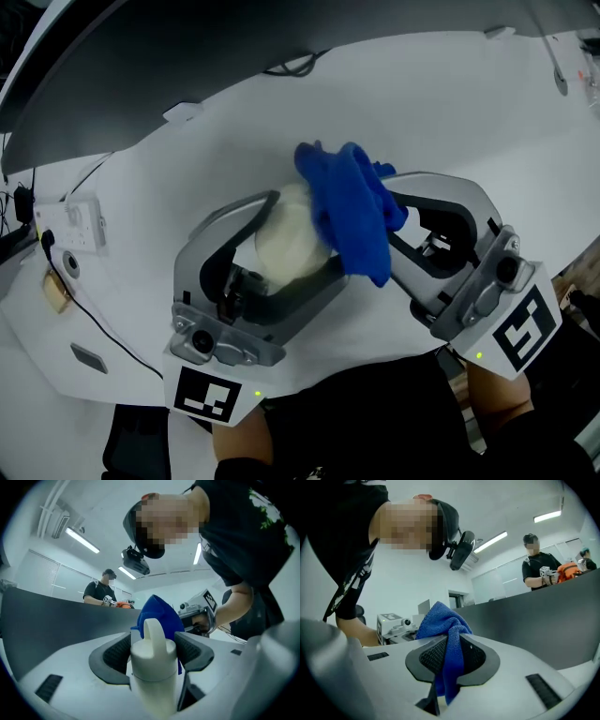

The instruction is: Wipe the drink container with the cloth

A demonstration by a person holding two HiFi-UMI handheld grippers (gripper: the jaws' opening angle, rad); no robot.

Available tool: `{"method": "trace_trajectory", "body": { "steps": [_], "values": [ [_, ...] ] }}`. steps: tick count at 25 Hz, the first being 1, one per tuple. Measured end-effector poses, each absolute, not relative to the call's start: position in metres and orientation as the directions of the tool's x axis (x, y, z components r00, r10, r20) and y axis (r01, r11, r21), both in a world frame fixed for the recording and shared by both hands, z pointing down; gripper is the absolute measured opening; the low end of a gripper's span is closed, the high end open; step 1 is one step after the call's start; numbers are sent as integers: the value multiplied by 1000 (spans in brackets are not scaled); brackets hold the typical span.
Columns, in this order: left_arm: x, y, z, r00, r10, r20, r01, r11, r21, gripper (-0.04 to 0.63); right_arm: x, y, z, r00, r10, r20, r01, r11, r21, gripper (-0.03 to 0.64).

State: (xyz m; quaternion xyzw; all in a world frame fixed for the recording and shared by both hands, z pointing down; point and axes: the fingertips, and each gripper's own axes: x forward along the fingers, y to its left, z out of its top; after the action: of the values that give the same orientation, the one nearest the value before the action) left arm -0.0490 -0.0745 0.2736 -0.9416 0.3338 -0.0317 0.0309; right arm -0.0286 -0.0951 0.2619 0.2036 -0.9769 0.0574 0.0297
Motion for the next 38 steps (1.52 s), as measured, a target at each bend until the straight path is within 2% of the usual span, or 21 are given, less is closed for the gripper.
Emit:
{"method": "trace_trajectory", "body": {
  "steps": [5, 9, 10, 12, 17, 19, 25, 27, 30, 34, 36, 38],
  "values": [
    [-49, -74, 274, 784, -620, 30, -617, -784, -67, 287, -36, -93, 317, -909, -364, 202, -392, 912, -121, 41],
    [-50, -74, 275, 789, -614, 31, -611, -789, -63, 287, -31, -86, 402, -794, -338, 504, -444, 890, -103, 41],
    [-50, -74, 275, 788, -614, 31, -612, -788, -61, 287, -32, -85, 413, -773, -338, 536, -447, 891, -84, 41],
    [-50, -76, 275, 784, -620, 35, -617, -784, -66, 287, -35, -87, 417, -767, -357, 533, -450, 892, -51, 41],
    [-50, -76, 281, 706, -696, 133, -674, -718, -174, 291, -36, -89, 415, -793, -372, 483, -481, 869, -120, 42],
    [-49, -73, 278, 660, -740, 127, -721, -672, -172, 306, -36, -89, 415, -796, -370, 479, -476, 872, -116, 43],
    [-57, -80, 273, 390, -916, 98, -904, -401, -145, 318, -36, -90, 416, -783, -398, 478, -502, 858, -107, 43],
    [-63, -84, 272, 307, -947, 95, -939, -318, -130, 318, -36, -91, 415, -782, -406, 472, -505, 857, -99, 43],
    [-65, -87, 277, 256, -960, 112, -957, -268, -110, 318, -36, -90, 415, -780, -412, 470, -508, 856, -92, 43],
    [-60, -88, 282, 300, -947, 115, -946, -311, -96, 295, -36, -91, 415, -781, -421, 462, -522, 846, -111, 43],
    [-56, -86, 282, 411, -907, 93, -902, -420, -102, 295, -34, -92, 412, -787, -428, 444, -551, 812, -194, 43],
    [-50, -82, 283, 573, -817, 68, -811, -577, -100, 293, -28, -95, 404, -799, -437, 413, -570, 770, -288, 43]
  ]
}}
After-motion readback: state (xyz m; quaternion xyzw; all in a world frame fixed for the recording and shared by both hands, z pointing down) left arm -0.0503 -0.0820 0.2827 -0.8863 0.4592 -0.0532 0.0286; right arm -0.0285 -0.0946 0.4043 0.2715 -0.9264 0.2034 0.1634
